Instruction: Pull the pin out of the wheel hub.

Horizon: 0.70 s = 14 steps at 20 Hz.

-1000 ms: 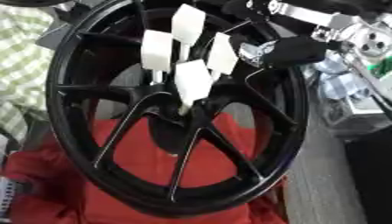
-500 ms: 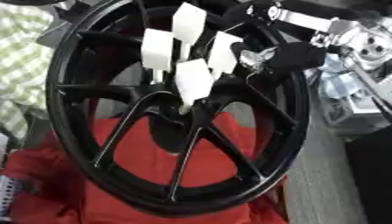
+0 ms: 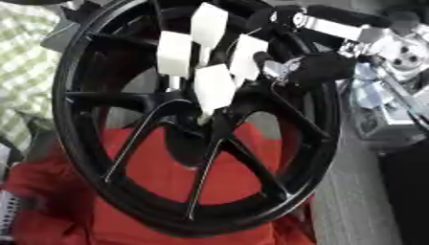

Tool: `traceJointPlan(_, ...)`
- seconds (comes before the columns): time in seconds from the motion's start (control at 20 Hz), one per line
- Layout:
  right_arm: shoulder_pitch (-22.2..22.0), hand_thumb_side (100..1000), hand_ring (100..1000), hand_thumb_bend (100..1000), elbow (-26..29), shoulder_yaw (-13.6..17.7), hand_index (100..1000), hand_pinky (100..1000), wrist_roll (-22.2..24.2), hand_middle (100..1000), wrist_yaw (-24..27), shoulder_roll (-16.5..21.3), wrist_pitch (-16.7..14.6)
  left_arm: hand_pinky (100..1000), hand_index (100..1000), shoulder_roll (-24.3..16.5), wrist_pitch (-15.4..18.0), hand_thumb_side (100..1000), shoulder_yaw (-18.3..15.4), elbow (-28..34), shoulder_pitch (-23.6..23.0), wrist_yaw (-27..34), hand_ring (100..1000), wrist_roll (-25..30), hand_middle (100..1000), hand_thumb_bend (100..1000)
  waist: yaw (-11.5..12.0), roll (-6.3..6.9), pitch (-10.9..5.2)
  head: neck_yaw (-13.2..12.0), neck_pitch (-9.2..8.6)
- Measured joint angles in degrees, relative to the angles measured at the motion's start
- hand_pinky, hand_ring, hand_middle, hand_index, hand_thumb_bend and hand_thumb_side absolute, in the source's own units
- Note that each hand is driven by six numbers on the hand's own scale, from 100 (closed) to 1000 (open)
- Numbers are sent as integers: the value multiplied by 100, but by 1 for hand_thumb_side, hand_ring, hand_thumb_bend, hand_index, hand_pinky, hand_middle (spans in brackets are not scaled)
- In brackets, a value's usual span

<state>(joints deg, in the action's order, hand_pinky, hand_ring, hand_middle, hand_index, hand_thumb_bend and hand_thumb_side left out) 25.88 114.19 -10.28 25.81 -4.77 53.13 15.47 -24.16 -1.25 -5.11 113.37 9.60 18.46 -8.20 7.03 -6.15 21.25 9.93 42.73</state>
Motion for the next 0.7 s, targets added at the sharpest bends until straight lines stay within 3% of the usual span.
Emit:
traceJointPlan(0.4,-2,663,1000,100,0,-72,963,1000,96,986,-18,-50,63,621,740,0,-3,768,0,0,40,0,679,7,591,100,11,-5,45,-34,5)
traceJointPlan(0.7,-2,666,1000,100,0,-87,963,1000,164,986,-22,-51,63,621,740,0,0,769,1,0,41,0,680,9,591,100,15,-23,72,-57,7)
